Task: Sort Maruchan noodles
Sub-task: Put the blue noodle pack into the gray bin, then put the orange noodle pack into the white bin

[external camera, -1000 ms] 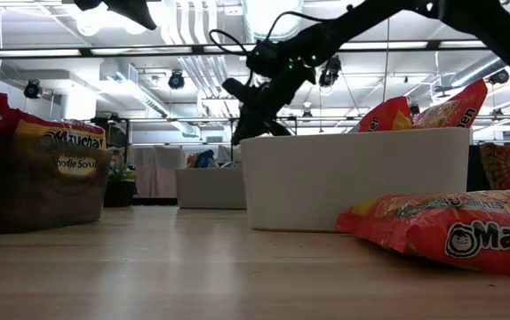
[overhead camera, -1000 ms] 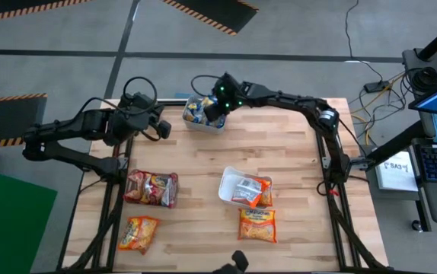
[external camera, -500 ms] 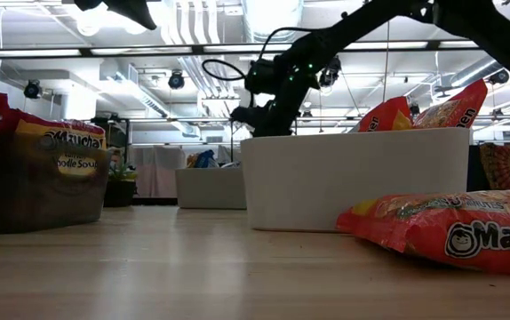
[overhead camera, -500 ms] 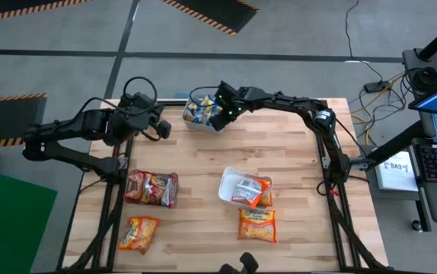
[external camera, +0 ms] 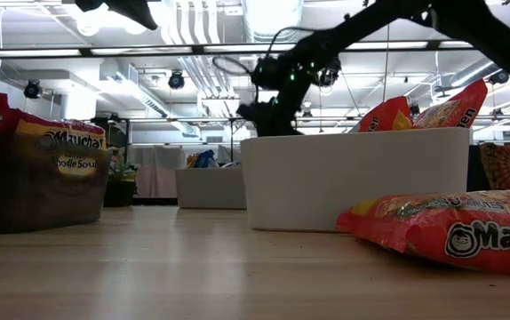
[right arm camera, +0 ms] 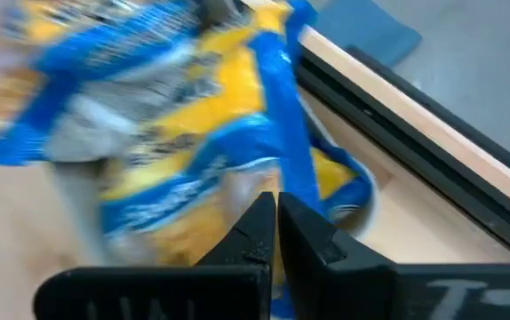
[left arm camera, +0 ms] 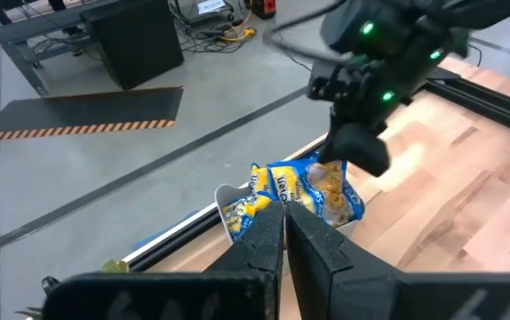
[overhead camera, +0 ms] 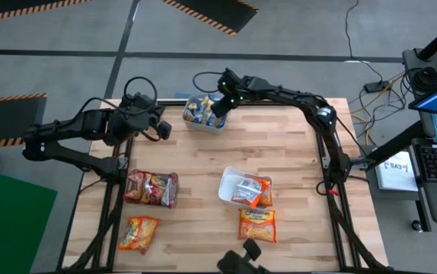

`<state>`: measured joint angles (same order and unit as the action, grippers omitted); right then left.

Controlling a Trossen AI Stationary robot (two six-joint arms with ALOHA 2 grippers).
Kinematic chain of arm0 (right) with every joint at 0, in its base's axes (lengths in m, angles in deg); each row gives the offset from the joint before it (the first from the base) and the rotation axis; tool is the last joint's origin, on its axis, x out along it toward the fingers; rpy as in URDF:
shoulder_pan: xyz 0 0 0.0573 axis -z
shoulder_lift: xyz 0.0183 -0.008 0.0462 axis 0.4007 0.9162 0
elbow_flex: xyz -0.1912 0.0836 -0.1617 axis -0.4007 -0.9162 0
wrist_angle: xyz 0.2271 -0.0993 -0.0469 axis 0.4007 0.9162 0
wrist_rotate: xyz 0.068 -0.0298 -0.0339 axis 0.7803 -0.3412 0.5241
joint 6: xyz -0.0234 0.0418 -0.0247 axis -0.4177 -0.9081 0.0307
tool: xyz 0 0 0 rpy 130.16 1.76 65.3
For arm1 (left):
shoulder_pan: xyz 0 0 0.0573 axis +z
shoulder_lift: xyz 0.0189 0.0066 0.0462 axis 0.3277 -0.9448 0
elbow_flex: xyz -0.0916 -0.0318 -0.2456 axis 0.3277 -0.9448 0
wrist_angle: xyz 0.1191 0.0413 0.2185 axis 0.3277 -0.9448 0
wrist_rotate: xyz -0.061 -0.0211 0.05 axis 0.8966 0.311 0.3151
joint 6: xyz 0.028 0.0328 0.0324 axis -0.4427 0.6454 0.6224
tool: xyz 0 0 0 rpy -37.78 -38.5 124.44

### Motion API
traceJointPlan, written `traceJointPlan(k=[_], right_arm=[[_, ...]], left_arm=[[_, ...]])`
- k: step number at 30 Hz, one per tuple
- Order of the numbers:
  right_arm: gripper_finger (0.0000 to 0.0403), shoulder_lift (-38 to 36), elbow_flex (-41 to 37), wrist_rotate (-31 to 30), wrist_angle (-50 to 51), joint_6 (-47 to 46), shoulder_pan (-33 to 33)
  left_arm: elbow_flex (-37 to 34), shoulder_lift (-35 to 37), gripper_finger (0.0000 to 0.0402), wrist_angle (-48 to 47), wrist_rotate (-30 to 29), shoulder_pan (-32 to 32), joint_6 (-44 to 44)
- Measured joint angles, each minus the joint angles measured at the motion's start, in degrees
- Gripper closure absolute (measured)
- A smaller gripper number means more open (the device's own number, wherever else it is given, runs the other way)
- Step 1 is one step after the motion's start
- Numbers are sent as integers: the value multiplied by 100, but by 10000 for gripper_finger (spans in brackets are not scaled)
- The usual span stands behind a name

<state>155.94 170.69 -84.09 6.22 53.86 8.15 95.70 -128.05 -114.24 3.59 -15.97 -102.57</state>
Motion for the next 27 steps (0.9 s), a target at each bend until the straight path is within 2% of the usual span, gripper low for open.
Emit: traceJointPlan(k=[7, 15, 21, 27], right_arm=[[394, 513, -7, 8, -65, 260, 51], [394, 312, 267, 3, 98, 202, 52], [394, -67, 867, 72, 683, 186, -14], [394, -545, 1244, 112, 1313, -66, -402]], left_arm=[[0, -2, 402, 28, 1, 0, -2], [0, 0, 402, 31, 136, 0, -6], [0, -6, 402, 24, 1232, 0, -26], [-2, -83, 402, -312, 2496, -27, -401]])
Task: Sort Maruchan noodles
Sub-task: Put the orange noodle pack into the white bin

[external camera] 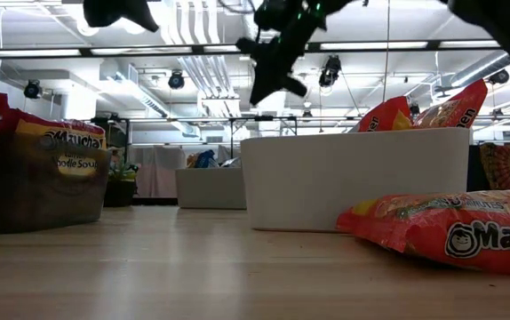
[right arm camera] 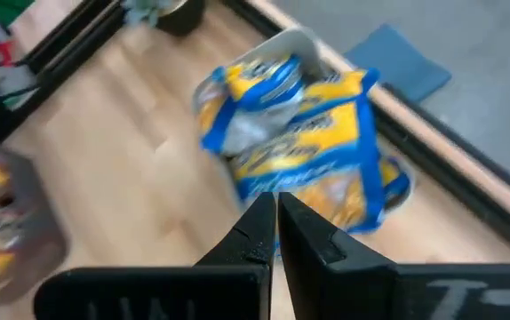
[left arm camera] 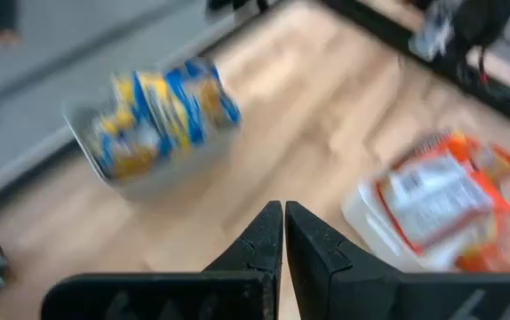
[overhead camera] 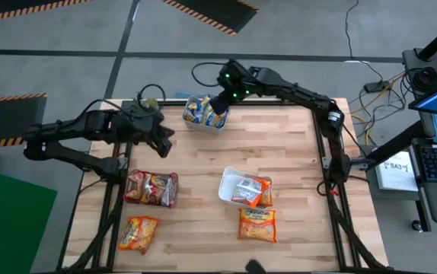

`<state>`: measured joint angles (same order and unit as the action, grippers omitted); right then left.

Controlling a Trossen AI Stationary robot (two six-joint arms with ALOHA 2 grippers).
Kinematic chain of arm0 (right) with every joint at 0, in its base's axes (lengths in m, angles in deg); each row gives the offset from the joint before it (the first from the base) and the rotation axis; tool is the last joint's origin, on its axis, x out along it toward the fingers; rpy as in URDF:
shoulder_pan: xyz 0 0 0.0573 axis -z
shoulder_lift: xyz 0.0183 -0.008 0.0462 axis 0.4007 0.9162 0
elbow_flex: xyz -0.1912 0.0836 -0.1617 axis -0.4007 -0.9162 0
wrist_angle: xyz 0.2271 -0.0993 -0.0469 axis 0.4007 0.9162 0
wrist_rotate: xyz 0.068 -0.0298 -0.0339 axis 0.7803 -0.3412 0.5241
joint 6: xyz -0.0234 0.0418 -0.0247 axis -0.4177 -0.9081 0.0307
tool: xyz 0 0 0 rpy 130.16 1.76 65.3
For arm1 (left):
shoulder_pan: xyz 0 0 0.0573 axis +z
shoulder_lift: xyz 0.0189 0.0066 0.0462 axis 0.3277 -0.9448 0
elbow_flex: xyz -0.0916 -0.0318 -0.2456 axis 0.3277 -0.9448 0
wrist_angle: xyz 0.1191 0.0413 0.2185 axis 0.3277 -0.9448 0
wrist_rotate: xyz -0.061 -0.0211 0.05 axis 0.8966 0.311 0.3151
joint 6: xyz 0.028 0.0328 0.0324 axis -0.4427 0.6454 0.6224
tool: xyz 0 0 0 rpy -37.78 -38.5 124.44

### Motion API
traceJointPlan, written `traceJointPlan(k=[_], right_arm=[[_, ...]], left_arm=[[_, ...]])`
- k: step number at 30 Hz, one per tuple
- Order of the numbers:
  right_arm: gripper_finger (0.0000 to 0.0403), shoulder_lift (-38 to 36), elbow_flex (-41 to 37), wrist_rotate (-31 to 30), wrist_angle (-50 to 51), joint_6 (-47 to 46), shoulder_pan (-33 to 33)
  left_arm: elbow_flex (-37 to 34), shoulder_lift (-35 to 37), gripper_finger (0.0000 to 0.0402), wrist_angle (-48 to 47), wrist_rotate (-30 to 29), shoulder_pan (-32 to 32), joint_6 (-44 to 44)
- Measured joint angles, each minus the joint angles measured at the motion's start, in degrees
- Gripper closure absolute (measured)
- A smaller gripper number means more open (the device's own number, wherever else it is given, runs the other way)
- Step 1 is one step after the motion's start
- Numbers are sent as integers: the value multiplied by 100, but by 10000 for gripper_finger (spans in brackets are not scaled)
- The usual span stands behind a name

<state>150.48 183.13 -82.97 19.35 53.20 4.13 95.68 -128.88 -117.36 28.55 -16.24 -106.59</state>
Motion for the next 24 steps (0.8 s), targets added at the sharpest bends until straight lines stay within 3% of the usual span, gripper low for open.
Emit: traceJointPlan(k=[7, 10, 15, 24], right_arm=[[394, -725, -234, -101, 470, -282, -734], [394, -1012, -399, -431, 545, -443, -1064], [394, -1413, -687, -968, 552, -414, -1462], [394, -2233, -1743, -907, 658, -47, -1519]], left_arm=[[-7, -190, 402, -636, 855, -346, -341], [-11, -264, 402, -621, 1423, -540, -662], [-11, -436, 402, -617, 2003, -1185, -2002], [-11, -1379, 402, -615, 2236, -3008, -5194]])
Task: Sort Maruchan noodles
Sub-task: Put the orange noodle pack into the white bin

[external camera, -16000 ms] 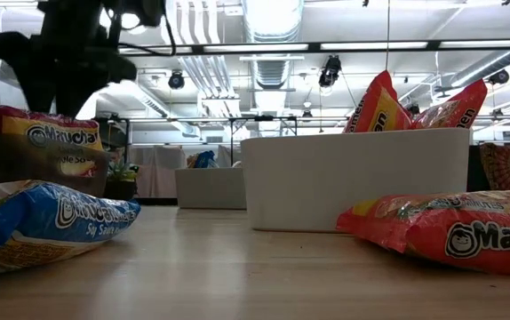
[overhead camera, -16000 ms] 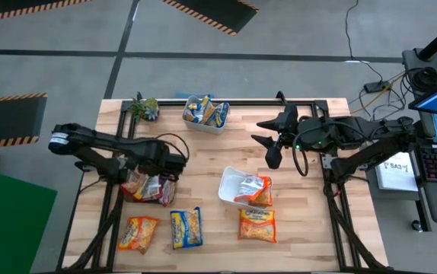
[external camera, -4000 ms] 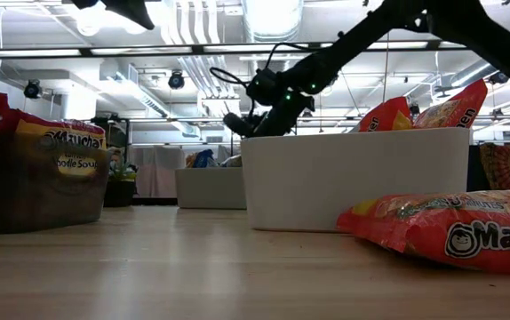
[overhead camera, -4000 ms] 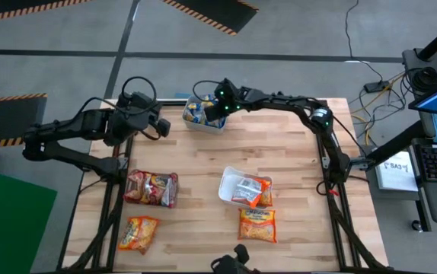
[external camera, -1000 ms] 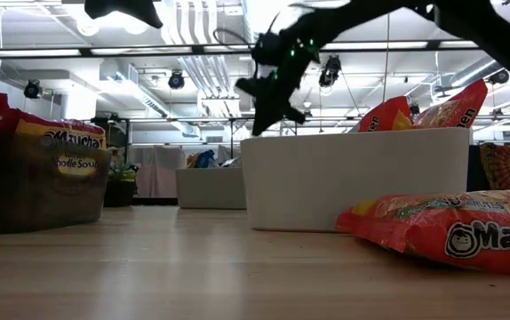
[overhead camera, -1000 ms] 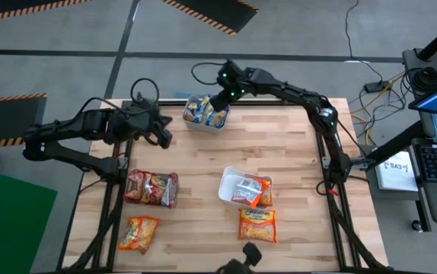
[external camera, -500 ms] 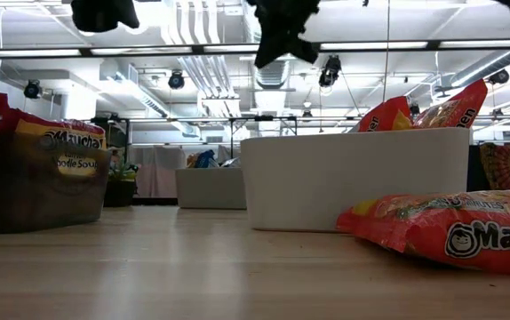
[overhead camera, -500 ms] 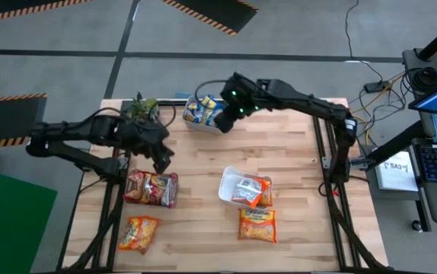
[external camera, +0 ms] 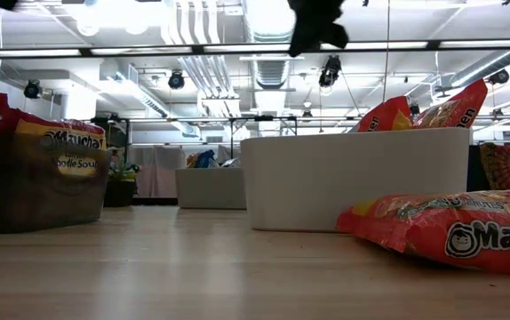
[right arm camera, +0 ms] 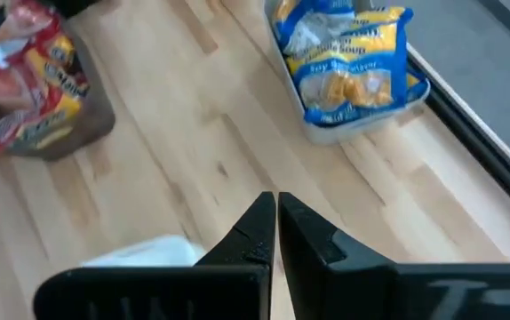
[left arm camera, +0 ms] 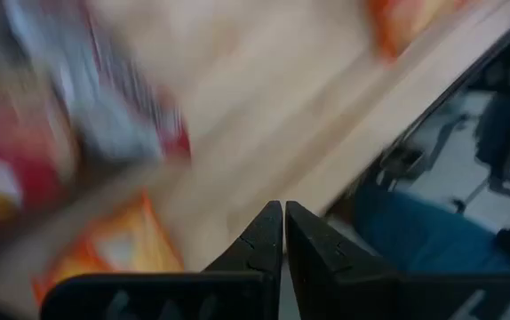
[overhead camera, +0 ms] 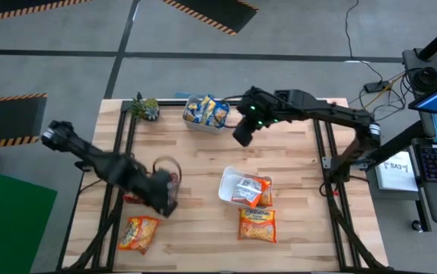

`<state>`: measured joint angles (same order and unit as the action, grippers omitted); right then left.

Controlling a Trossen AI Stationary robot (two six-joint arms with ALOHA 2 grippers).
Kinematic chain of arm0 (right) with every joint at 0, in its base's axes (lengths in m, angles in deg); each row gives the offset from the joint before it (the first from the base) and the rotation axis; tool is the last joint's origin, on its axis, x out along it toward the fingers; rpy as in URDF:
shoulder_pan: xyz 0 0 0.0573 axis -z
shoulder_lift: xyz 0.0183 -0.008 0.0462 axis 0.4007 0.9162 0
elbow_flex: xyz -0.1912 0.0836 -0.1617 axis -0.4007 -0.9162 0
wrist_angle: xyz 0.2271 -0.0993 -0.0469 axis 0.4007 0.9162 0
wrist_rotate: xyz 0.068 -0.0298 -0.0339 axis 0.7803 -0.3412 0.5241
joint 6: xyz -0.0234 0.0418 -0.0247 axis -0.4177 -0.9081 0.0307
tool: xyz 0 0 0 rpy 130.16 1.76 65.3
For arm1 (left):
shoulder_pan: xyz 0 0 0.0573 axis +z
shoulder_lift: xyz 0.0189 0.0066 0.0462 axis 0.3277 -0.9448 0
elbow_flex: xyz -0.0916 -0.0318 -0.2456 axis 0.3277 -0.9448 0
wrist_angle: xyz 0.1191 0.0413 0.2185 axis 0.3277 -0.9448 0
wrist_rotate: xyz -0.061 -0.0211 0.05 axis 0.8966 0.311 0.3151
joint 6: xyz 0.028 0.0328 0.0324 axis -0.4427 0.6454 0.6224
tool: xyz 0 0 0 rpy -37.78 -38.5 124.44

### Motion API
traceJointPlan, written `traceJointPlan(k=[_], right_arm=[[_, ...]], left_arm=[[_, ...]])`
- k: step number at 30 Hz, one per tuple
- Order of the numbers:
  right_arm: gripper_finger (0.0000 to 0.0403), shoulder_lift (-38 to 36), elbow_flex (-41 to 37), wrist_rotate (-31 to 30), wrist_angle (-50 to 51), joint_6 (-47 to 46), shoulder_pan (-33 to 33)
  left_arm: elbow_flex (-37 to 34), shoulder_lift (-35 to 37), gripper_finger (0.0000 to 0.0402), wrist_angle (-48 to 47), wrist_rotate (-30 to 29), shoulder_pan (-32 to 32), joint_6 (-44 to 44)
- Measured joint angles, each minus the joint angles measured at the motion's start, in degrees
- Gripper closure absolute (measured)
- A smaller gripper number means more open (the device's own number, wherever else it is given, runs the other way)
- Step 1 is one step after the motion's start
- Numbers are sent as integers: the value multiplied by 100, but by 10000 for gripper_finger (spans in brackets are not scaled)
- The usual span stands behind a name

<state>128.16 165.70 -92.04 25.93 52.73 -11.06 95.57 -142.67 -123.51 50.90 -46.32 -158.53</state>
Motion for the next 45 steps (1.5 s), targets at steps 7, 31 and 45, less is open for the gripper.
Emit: traceJointPlan(k=[7, 31, 45], right_arm=[[394, -868, -1354, 1, -900, -128, -248], [394, -1948, -2803, 283, -2570, -914, -836], [394, -1948, -2803, 277, -2568, -942, -858]], left_arm=[[0, -1221, 391, -58, 1486, -1118, -1670], [-2, -3936, 213, -476, 1535, -1446, -1301], [429, -4135, 376, -586, 1246, -1487, -1405]])
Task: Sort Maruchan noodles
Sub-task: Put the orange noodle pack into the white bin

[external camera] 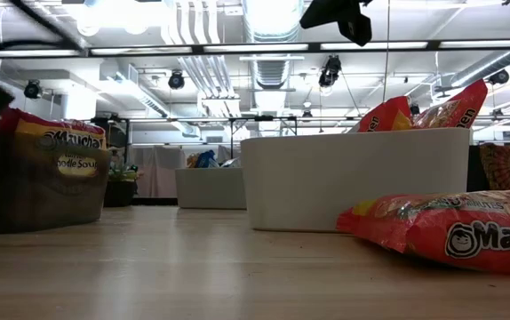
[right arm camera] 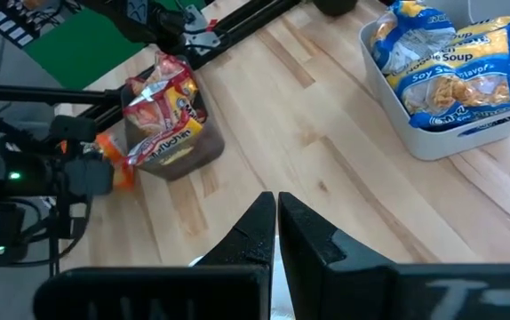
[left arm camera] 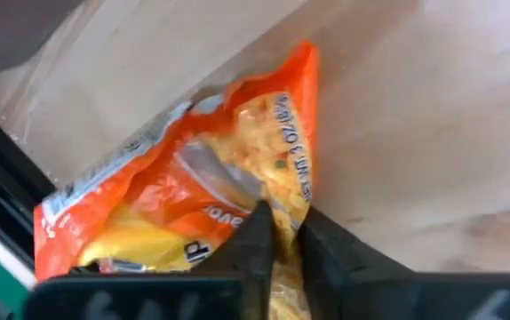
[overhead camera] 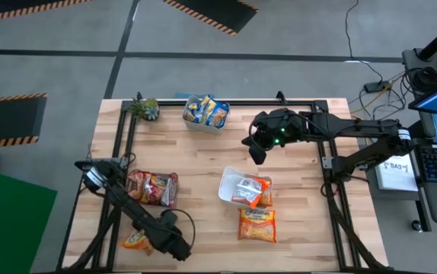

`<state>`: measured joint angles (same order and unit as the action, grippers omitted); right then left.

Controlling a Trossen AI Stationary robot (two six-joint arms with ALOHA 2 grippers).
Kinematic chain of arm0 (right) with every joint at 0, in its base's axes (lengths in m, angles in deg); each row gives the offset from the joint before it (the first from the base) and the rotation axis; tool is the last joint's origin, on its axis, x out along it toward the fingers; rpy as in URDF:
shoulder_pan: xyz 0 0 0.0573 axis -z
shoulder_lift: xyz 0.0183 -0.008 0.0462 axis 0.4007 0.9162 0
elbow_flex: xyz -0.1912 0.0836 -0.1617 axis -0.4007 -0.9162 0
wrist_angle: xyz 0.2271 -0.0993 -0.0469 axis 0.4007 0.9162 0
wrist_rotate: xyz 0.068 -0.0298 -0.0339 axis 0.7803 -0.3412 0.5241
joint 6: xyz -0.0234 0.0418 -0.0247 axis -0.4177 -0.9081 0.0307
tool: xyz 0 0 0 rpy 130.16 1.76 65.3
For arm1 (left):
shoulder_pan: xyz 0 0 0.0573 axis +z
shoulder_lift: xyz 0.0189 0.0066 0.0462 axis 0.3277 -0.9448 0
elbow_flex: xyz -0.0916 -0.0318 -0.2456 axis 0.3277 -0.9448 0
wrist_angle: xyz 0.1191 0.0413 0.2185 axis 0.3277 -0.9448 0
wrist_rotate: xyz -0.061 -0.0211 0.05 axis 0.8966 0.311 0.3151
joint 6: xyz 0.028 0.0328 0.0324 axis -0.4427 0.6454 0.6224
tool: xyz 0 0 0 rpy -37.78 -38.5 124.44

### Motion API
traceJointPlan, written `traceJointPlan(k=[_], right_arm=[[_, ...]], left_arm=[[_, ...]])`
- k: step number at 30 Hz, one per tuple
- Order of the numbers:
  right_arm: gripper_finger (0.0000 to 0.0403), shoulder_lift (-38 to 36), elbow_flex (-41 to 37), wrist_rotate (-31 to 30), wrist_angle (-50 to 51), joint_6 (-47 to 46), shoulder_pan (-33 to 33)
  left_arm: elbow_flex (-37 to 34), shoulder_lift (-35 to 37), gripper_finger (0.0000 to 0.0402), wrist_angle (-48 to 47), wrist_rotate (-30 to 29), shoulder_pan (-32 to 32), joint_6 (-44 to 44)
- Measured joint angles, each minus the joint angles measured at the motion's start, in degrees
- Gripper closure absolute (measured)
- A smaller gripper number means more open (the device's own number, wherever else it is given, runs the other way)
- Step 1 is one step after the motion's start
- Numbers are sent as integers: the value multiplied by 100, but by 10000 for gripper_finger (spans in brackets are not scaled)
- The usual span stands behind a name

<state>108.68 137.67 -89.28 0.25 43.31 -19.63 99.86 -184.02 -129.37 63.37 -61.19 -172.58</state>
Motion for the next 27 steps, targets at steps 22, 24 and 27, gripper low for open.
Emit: traceJointPlan(k=[22, 24, 27], right_arm=[[394, -50, 9, 35, 63, -11, -537], [394, -118, 9, 39, 155, -71, -594], [394, -227, 11, 33, 340, -160, -684]], left_arm=[[2981, 320, 401, -1724, -4124, 354, 2871], [3086, 335, 401, -1725, -4301, 507, 3257], [3266, 356, 401, -1722, -4642, 803, 3904]])
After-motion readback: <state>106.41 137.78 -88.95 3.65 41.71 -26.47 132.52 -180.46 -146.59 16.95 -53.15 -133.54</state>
